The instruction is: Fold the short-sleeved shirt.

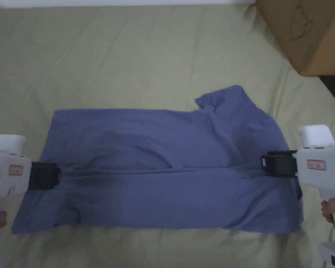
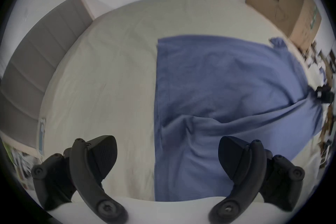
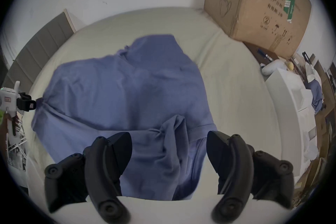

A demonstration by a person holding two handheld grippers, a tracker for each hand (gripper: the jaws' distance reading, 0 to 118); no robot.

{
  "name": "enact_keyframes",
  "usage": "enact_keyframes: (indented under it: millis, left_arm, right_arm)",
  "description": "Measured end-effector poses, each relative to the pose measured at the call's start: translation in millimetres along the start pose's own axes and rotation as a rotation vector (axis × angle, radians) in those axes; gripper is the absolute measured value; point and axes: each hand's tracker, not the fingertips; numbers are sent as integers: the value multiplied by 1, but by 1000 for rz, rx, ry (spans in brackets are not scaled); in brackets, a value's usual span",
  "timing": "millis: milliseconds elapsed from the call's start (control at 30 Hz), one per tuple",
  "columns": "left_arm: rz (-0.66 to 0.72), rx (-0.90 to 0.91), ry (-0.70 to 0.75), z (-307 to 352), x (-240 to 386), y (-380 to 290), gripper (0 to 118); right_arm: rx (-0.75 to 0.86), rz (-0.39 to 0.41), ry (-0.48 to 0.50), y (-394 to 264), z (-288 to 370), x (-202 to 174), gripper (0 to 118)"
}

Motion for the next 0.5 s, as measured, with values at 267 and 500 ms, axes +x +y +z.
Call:
enact_keyframes:
  millis: [267,500]
  left_arm:
    - [109,5,-81,80,-14,-81,63]
    - [133,-43,-103,69,-13,-131,0]
  right_arm:
    - [218,-14,103,-41,110,-30,46]
    - [148,-160,158,-101,110,-55,0]
